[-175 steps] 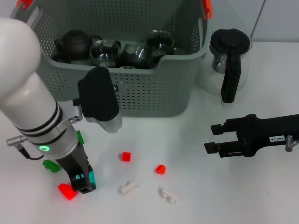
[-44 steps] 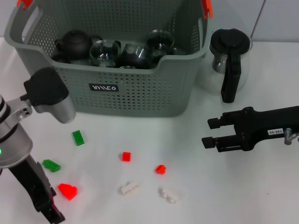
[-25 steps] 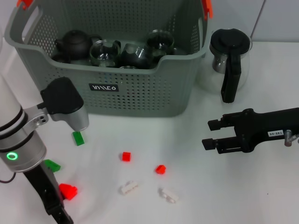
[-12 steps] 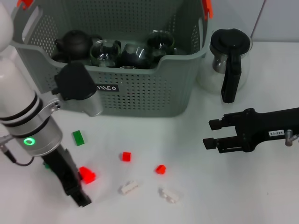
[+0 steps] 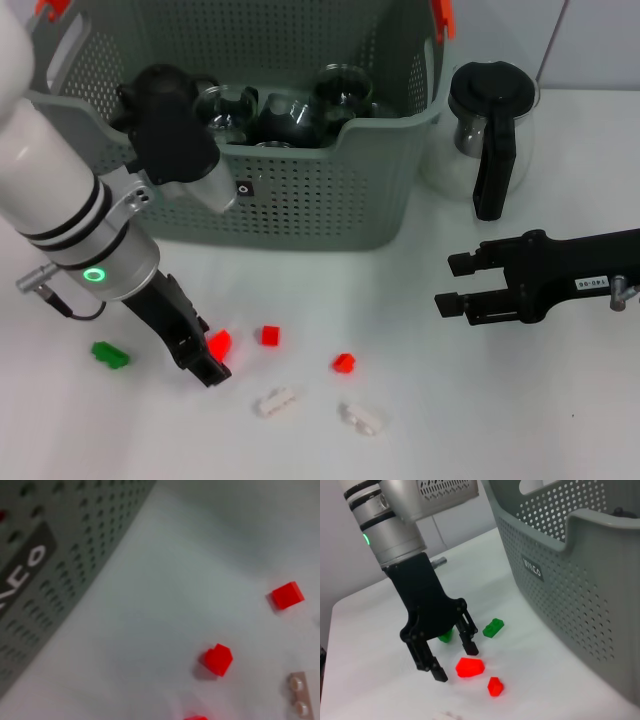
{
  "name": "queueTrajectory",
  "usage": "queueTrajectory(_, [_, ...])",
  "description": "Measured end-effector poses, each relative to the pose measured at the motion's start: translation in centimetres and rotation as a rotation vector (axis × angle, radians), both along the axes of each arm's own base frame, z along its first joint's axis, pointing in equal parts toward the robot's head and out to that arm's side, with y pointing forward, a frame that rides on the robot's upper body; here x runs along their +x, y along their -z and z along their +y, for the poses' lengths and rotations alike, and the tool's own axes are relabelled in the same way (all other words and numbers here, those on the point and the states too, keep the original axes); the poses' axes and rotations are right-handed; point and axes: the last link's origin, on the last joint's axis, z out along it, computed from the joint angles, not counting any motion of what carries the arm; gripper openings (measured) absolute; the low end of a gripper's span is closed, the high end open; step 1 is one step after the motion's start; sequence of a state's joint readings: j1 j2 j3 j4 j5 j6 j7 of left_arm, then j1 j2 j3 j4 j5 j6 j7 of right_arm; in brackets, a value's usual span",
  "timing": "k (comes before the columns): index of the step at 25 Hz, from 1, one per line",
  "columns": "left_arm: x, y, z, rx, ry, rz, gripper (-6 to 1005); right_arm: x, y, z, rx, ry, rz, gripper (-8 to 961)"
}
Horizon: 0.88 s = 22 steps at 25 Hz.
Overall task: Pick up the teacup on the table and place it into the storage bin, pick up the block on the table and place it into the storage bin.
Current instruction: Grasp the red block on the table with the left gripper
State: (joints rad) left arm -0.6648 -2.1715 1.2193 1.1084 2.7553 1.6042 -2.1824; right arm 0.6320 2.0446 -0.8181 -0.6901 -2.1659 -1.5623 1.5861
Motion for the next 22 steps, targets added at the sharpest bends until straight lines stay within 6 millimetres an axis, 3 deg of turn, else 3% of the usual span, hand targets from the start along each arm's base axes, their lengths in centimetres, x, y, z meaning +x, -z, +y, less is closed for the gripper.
queueTrajectory(5, [-0.02, -0.67, 0.19, 0.052, 0.032, -0.023, 684, 0.02, -0.05, 0.17, 0.008, 0.001, -0.004, 700])
queueTrajectory(22, [-0.56, 0.18, 0.21, 0.045, 0.040, -0.014, 660, -0.26, -0.12, 0.35, 0.008, -0.010, -0.006, 701])
